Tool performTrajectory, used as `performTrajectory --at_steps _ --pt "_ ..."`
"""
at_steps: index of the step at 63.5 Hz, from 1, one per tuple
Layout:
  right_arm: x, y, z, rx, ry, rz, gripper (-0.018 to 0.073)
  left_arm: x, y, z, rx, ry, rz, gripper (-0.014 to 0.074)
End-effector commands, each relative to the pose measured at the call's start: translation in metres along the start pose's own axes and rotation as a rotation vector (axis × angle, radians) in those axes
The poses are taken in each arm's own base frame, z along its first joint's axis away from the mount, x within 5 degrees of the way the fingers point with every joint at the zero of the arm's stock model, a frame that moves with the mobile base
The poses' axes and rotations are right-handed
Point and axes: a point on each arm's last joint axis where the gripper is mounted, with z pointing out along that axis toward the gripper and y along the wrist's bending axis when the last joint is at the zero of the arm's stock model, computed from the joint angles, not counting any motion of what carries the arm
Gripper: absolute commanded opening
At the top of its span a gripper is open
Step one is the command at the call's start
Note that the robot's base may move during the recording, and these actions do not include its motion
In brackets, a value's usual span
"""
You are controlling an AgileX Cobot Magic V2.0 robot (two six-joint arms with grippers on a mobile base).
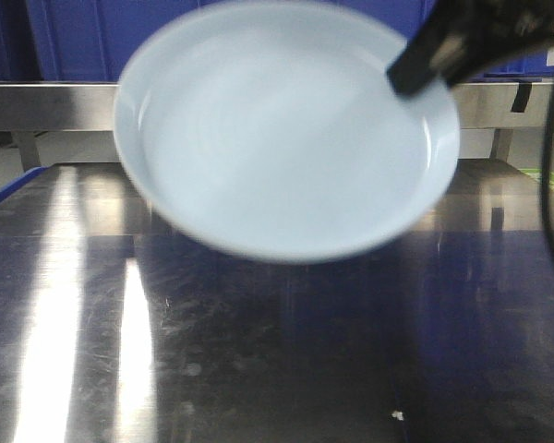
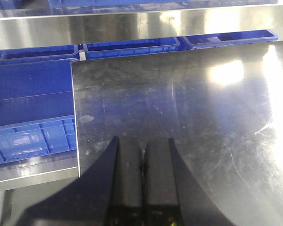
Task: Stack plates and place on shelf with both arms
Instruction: 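Lift the stacked plates high above the table with the right gripper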
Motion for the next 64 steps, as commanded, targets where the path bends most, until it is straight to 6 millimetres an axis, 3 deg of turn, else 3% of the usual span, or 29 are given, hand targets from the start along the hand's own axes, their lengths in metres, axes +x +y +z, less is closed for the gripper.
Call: performTrajectory --at_steps 1,21,37,64 --pt "-0.024 0.006 -0.036 0.007 -0.219 -0.009 0.0057 -0.017 0.000 -0.004 -0.008 -0.119 -0.017 0.0084" --pt "-0.019 0.016 -0.092 -0.002 -0.387 -0.037 0.0057 -0.017 0.000 -0.004 -0.008 -0.115 -0.017 0.0084" --pt "-0.005 0.021 -0.121 -0.008 -0.465 -0.051 0.0057 -0.017 0.000 -0.004 -0.008 -0.115 -0.017 0.0084" --pt "-0.002 0.022 -0.128 -0.013 -0.478 -0.056 0.0057 -0.017 0.000 -0.004 -0.008 -0.115 -0.017 0.0084"
